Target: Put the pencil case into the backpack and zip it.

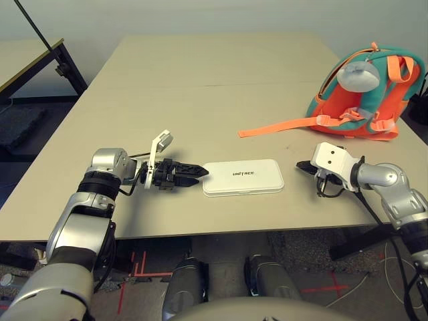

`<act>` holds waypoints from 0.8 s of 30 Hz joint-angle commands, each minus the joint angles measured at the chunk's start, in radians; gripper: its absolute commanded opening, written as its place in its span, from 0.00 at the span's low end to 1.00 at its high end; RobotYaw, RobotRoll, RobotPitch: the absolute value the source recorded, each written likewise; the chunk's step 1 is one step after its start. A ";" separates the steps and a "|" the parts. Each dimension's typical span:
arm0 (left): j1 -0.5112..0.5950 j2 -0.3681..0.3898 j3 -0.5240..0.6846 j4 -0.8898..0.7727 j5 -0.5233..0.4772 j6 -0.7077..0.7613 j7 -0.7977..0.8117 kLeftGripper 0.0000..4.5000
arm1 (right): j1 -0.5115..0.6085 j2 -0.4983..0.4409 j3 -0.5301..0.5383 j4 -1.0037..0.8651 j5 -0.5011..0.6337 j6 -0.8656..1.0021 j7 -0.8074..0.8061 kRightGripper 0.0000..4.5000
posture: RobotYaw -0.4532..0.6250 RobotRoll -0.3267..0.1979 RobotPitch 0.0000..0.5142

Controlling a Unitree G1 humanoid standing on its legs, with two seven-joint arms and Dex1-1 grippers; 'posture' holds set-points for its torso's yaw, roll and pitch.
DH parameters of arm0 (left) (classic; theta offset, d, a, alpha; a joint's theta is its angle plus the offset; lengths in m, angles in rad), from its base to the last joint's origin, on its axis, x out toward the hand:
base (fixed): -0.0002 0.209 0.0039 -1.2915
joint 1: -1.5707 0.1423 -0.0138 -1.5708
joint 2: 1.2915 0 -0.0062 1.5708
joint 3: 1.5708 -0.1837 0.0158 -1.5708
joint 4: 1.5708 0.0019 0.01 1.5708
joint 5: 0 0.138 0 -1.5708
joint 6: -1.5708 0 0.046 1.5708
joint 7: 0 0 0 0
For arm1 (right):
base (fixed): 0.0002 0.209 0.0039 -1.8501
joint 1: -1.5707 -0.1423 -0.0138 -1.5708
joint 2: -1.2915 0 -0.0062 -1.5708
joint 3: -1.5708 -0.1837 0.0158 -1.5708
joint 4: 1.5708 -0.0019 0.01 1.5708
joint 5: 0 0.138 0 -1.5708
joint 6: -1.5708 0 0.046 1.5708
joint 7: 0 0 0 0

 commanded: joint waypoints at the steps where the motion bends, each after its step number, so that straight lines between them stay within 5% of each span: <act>1: -0.001 -0.008 -0.019 0.034 0.041 -0.005 0.008 1.00 | 0.013 0.001 0.008 -0.020 -0.004 0.007 0.011 0.01 | 0.24 0.62 0.02; 24: -0.006 -0.015 -0.004 0.041 0.059 -0.002 -0.011 1.00 | -0.040 0.066 0.109 0.008 -0.078 -0.037 0.036 0.01 | 0.25 0.62 0.02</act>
